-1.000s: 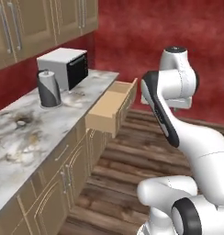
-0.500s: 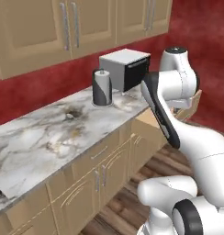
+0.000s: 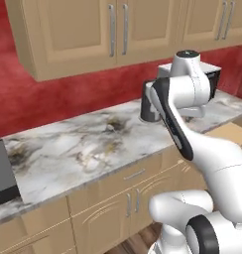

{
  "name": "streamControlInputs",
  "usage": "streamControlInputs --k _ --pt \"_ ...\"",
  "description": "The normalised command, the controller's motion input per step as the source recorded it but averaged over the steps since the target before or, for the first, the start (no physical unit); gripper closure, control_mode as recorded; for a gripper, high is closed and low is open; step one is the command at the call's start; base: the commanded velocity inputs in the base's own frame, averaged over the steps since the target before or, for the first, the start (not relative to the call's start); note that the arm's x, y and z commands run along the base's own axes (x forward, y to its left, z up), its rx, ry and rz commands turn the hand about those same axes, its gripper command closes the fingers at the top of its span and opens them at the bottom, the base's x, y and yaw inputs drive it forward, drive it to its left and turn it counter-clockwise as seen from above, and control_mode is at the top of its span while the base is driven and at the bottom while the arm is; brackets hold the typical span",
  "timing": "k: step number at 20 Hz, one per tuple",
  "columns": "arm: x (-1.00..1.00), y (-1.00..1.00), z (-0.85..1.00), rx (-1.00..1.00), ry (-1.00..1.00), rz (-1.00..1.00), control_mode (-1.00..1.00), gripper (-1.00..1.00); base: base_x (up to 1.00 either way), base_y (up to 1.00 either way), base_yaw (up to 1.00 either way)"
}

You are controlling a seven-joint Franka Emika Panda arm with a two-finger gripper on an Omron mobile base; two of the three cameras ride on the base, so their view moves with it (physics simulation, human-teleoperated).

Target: Organize the utensils by type. Pick up the wooden spoons from the counter and place them in the open cabinet. Then pick up the metallic utensils from the counter and place them in the open drawer.

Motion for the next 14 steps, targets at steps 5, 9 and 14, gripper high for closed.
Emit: streamControlInputs --k 5,9,14 --pt "0.00 0.00 0.00 0.00 0.00 0.00 1.00 -1.00 0.37 -0.48 0.32" --pt "0.00 0.00 0.00 0.00 0.00 0.00 1.00 -1.00 0.22 -0.58 0.21" --pt "0.00 0.00 0.00 0.00 0.00 0.00 1.00 -1.00 0.21 -0.44 0.10"
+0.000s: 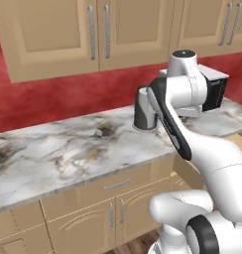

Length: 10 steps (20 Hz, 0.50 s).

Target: Organize the utensils by type. Pick up the wooden spoons from the counter and place them in the open cabinet. Then pick up the metallic utensils from the counter and place them in the open drawer.

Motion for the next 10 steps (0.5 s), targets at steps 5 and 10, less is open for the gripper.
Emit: streamControlInputs --k 5,10 --pt "0.00 0.00 0.00 0.00 0.00 0.00 1.00 -1.00 0.26 -0.04 -0.17" --pt "0.00 0.00 0.00 0.00 0.00 0.00 1.00 -1.00 0.13 0.01 -0.66"
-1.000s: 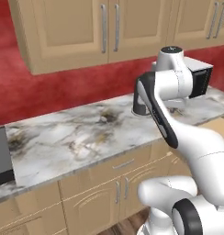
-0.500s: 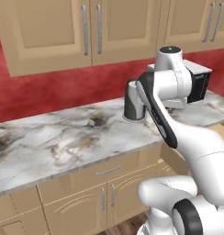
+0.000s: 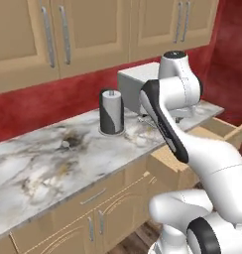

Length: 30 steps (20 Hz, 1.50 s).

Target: Organize the utensils by type. Pick up the wooden spoons from the counter and place them in the open cabinet. Then pick up the metallic utensils from the counter and place them in the open drawer.

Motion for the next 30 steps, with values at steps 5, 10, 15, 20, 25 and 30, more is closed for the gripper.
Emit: streamControlInputs --k 5,10,15,20,25,30 --pt "0.00 0.00 0.00 0.00 0.00 0.00 1.00 -1.00 0.37 0.16 -0.75" --pt "0.00 0.00 0.00 0.00 0.00 0.00 1.00 -1.00 0.68 0.39 -0.53" --pt "0.00 0.00 0.00 0.00 0.00 0.00 1.00 -1.00 0.35 0.50 -0.28" --pt "0.00 0.00 0.00 0.00 0.00 0.00 1.00 -1.00 0.45 0.26 -0.32" --pt "0.00 0.00 0.00 0.00 0.00 0.00 1.00 -1.00 0.50 0.06 -0.18" --pt "0.00 0.00 0.00 0.00 0.00 0.00 1.00 -1.00 0.52 0.16 -0.07"
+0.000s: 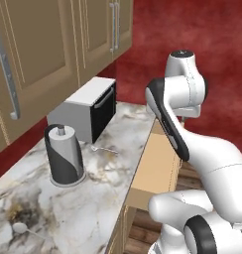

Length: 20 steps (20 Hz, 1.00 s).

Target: Organize the utensils by type. Pick up the wooden spoons from the counter and place them in the open cabinet. Then pick up the metallic utensils from the counter and place them in the open drawer.

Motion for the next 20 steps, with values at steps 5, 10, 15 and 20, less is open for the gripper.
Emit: streamControlInputs --k 5,10,15,20 --pt "0.00 0.00 0.00 0.00 0.00 0.00 1.00 -1.00 0.27 0.11 -0.01" --pt "0.00 0.00 0.00 0.00 0.00 0.00 1.00 -1.00 0.08 0.02 -0.01" --pt "0.00 0.00 0.00 0.00 0.00 0.00 1.00 -1.00 0.00 0.00 0.00" --pt "0.00 0.00 0.00 0.00 0.00 0.00 1.00 -1.00 0.00 0.00 0.00"
